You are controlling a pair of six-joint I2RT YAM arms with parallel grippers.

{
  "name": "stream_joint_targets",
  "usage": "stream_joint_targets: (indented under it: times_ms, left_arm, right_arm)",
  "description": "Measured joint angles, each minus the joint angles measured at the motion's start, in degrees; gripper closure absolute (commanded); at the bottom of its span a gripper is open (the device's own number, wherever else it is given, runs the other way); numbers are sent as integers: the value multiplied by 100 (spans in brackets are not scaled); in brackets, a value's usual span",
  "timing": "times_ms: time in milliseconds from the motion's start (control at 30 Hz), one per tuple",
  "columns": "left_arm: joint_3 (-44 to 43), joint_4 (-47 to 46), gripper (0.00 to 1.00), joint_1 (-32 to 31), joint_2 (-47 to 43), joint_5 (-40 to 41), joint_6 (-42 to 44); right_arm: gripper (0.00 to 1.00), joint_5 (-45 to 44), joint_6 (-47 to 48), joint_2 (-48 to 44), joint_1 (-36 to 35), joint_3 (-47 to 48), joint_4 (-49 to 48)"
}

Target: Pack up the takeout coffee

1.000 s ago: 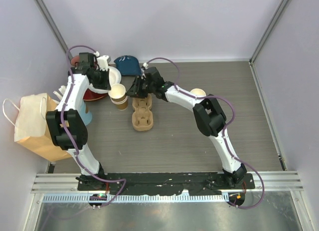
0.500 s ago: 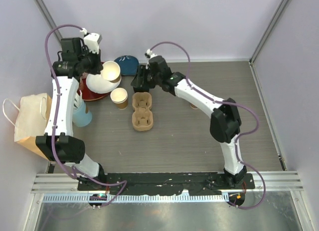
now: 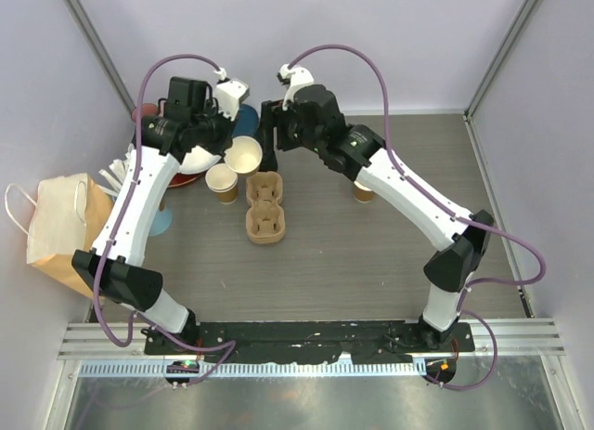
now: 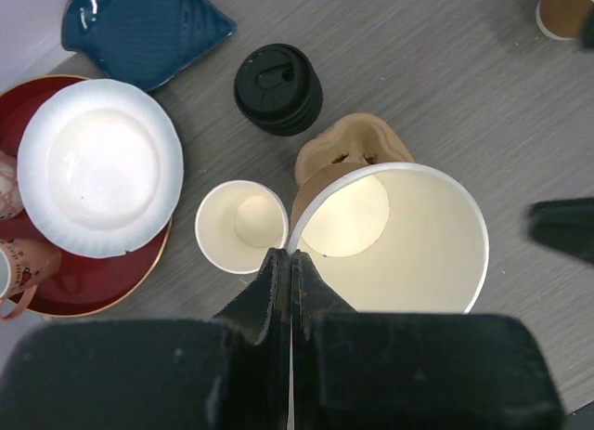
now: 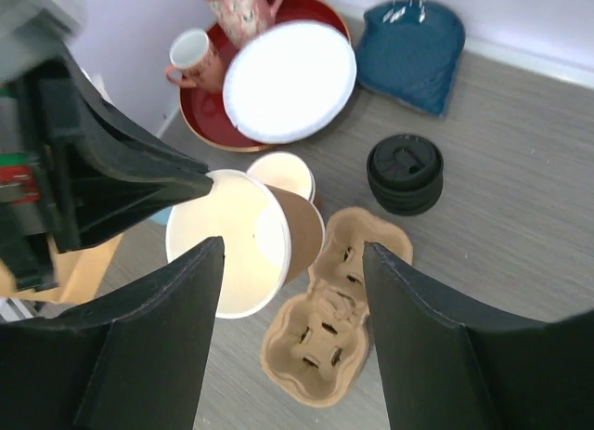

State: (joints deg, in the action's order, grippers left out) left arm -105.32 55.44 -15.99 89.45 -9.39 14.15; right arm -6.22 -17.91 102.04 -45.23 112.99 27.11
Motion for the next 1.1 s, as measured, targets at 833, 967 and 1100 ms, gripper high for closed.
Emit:
stream_joint_targets:
  times_ms: [833, 967, 1100]
  left_arm:
    - [-55, -9, 13, -232, 225, -391, -197]
    - [-61, -229, 13, -186, 299, -391, -289]
    - [-173, -339, 13, -103, 544, -378, -389]
  right_arm:
    - [99, -109, 304, 721, 323, -236, 876]
    - [99, -160, 374, 448, 1071, -682, 1003]
    - [99, -79, 507, 420, 1786, -1008, 1117]
